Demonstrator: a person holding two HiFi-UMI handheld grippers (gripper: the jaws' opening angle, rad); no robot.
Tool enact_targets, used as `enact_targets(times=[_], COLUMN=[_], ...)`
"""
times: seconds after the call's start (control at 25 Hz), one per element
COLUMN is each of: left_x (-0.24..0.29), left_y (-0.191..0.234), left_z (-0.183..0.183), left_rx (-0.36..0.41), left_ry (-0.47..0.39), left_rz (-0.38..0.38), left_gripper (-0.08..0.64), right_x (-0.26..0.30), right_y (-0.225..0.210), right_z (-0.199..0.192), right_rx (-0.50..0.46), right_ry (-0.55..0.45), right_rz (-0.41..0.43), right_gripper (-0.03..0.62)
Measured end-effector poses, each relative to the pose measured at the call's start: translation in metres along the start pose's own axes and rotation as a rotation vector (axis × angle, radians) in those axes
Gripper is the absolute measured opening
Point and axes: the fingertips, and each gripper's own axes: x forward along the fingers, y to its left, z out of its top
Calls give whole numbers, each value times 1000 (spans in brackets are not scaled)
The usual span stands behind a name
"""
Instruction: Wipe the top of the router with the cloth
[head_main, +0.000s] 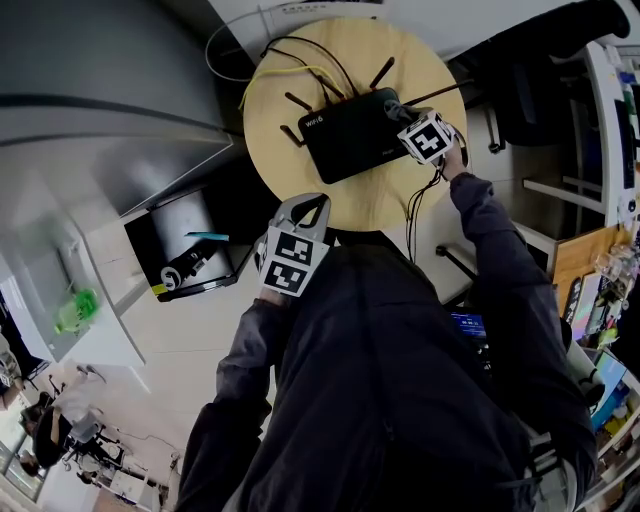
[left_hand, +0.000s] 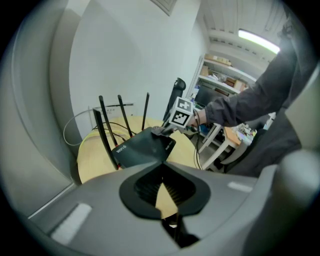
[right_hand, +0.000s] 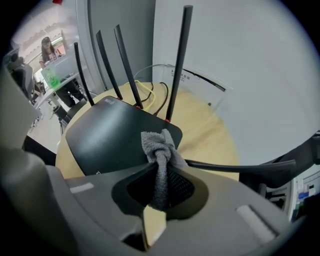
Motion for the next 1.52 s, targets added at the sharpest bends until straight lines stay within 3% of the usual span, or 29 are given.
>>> enact_targets(times=[0.12, 0.2, 0.52, 0.68, 1.0, 1.52], left_x=[0, 1, 1, 0, 1, 0], left_y=[-2, -1, -2, -2, -3, -3], left_z=[0, -1, -2, -3, -1, -3], left_rx=[2, 2, 3, -3, -1, 7], left_ry=[1, 3, 6, 7, 1, 5], left_rz=[-3, -7, -1, 2, 0, -8], left_gripper=[0, 0, 0, 0, 0, 0], right_x=[-2, -7, -14, -4, -3, -10], right_y=[8, 37, 177, 211, 182, 51], right_z=[5, 23, 88, 92, 78, 3], right_rx=[-4, -2, -199, -286, -260, -28], right_ry=[5, -38, -182, -152, -136, -72], right_rz=[-21, 45, 248, 278, 245, 90], right_gripper=[35, 37, 37, 37, 37, 37])
